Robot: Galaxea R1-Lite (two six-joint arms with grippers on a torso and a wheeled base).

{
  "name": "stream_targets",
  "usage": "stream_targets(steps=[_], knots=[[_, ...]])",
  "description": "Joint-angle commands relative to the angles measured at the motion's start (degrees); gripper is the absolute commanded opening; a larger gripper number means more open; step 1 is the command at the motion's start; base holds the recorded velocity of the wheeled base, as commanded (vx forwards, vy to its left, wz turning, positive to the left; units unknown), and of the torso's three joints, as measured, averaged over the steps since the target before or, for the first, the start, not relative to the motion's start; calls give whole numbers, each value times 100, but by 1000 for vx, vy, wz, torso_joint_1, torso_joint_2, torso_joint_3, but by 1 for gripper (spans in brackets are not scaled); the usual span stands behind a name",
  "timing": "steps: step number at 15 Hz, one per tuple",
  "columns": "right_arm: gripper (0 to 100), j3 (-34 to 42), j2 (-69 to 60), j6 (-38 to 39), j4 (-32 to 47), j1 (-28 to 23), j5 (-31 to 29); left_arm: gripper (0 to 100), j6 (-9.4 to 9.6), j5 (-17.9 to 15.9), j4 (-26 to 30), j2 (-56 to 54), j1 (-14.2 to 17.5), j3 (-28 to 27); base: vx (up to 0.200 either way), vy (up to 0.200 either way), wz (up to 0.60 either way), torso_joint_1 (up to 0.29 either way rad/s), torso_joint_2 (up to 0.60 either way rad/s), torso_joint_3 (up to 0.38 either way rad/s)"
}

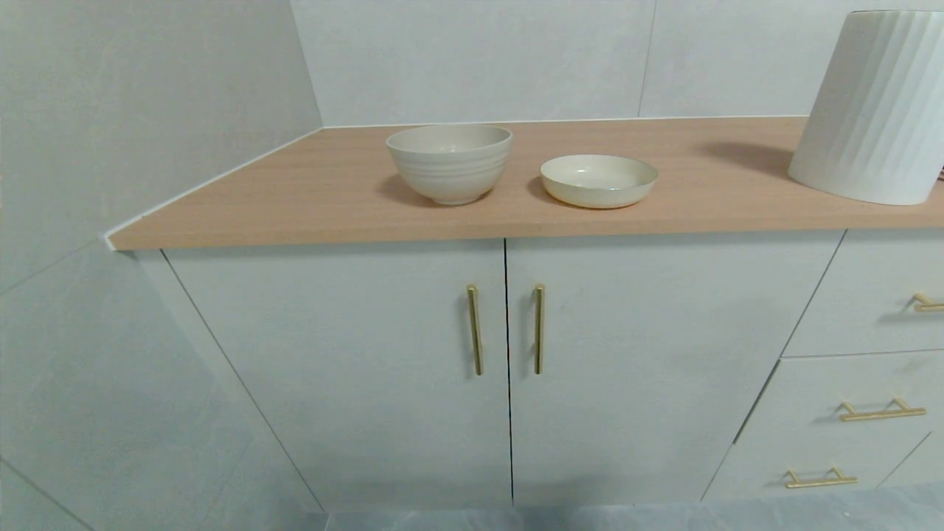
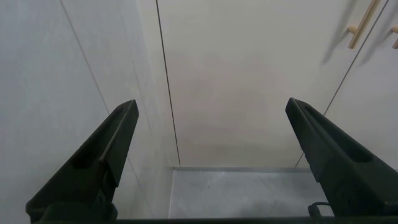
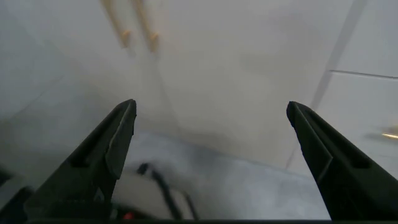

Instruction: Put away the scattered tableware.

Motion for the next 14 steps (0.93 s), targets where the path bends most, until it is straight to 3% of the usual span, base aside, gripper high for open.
stream_targets(steps=[1, 3, 8, 14], knots=[[100, -624, 1546, 26, -77, 769, 100, 100, -2, 2, -1, 0, 0, 0, 0, 0, 0, 0, 0, 0], [100, -818, 2618, 26, -710, 1367, 12, 100, -2, 2, -1, 0, 0, 0, 0, 0, 0, 0, 0, 0], [100, -1301, 4692, 43, -2186, 2053, -137, 100, -2, 2, -1, 0, 0, 0, 0, 0, 0, 0, 0, 0], [100, -2365, 6090, 43, -2389, 2263, -102, 100, -2, 2, -1, 0, 0, 0, 0, 0, 0, 0, 0, 0]])
